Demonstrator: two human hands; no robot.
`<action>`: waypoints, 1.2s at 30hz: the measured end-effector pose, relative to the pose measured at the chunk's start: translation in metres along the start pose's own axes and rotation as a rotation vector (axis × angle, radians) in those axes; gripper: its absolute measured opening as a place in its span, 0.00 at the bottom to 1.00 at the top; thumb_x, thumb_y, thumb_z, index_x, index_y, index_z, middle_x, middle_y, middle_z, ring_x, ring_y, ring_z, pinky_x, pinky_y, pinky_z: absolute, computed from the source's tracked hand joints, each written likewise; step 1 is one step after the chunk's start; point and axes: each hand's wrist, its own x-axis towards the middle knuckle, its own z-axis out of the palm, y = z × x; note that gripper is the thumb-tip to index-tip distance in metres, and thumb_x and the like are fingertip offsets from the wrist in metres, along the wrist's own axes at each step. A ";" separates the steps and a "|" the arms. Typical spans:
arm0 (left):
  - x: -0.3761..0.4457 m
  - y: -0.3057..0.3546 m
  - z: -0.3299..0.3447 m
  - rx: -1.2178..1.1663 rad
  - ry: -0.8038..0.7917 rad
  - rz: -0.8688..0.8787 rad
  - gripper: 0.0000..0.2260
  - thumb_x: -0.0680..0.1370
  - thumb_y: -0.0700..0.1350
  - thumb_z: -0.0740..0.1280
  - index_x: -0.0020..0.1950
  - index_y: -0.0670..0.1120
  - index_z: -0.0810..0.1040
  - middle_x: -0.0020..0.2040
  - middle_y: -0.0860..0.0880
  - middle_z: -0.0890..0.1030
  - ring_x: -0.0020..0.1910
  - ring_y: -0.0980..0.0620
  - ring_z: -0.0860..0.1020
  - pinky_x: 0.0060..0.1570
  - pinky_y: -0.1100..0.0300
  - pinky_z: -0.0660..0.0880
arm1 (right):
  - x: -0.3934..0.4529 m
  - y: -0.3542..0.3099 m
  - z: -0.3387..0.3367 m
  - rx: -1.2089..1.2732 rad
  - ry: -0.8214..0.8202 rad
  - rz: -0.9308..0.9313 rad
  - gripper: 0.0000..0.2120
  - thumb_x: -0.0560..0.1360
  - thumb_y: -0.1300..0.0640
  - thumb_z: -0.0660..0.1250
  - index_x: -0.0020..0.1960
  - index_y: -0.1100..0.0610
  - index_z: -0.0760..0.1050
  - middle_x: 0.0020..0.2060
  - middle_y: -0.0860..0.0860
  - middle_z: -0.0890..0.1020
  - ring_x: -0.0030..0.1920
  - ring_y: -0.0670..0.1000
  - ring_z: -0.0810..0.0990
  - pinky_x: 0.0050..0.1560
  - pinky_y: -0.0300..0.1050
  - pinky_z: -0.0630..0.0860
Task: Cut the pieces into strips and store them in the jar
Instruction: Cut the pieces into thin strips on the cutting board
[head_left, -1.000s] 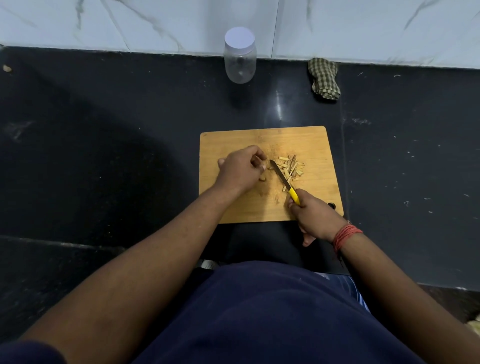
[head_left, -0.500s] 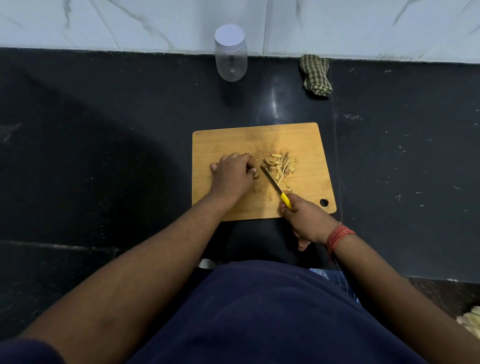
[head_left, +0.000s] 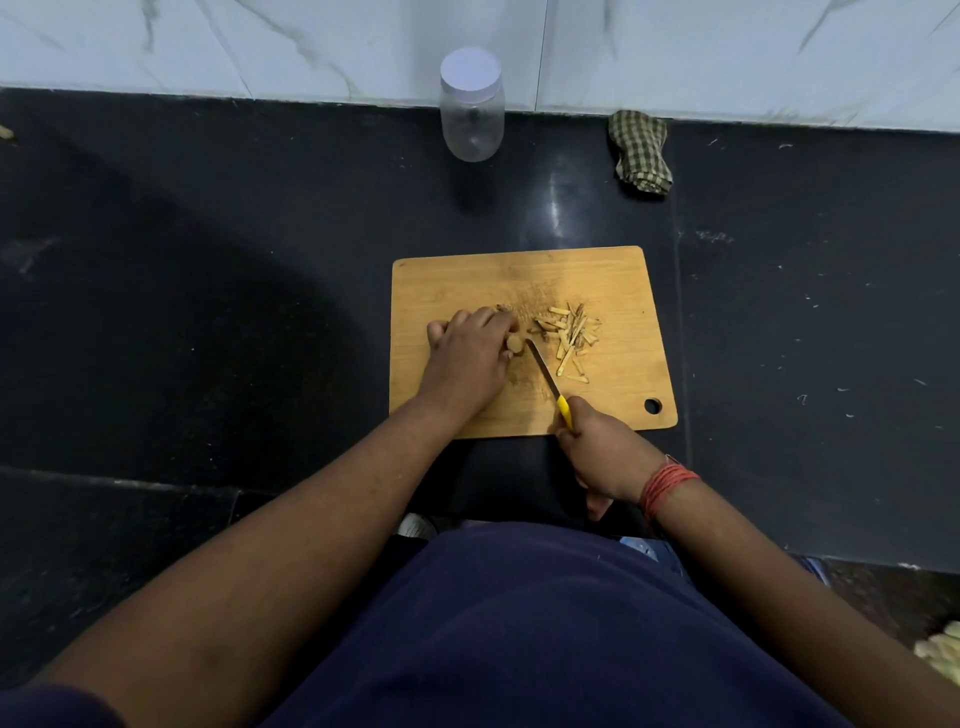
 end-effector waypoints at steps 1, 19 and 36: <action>0.000 0.000 0.000 0.003 0.003 0.013 0.15 0.80 0.46 0.67 0.66 0.53 0.75 0.63 0.54 0.77 0.62 0.50 0.73 0.58 0.52 0.61 | 0.000 0.000 0.002 -0.017 0.005 -0.011 0.14 0.84 0.56 0.51 0.69 0.56 0.59 0.37 0.60 0.76 0.23 0.54 0.78 0.26 0.51 0.79; 0.001 -0.006 -0.001 0.105 0.042 0.130 0.07 0.80 0.50 0.66 0.54 0.52 0.83 0.56 0.55 0.80 0.57 0.50 0.74 0.57 0.49 0.61 | 0.011 -0.022 0.004 0.011 0.076 0.019 0.12 0.82 0.61 0.49 0.65 0.59 0.60 0.39 0.65 0.77 0.18 0.55 0.77 0.20 0.49 0.77; -0.004 -0.003 0.003 0.143 0.103 0.095 0.06 0.79 0.49 0.67 0.50 0.52 0.84 0.53 0.55 0.80 0.52 0.49 0.76 0.54 0.49 0.65 | 0.004 -0.007 0.025 -0.146 0.039 0.042 0.17 0.80 0.68 0.51 0.67 0.55 0.59 0.41 0.59 0.74 0.38 0.60 0.76 0.33 0.56 0.78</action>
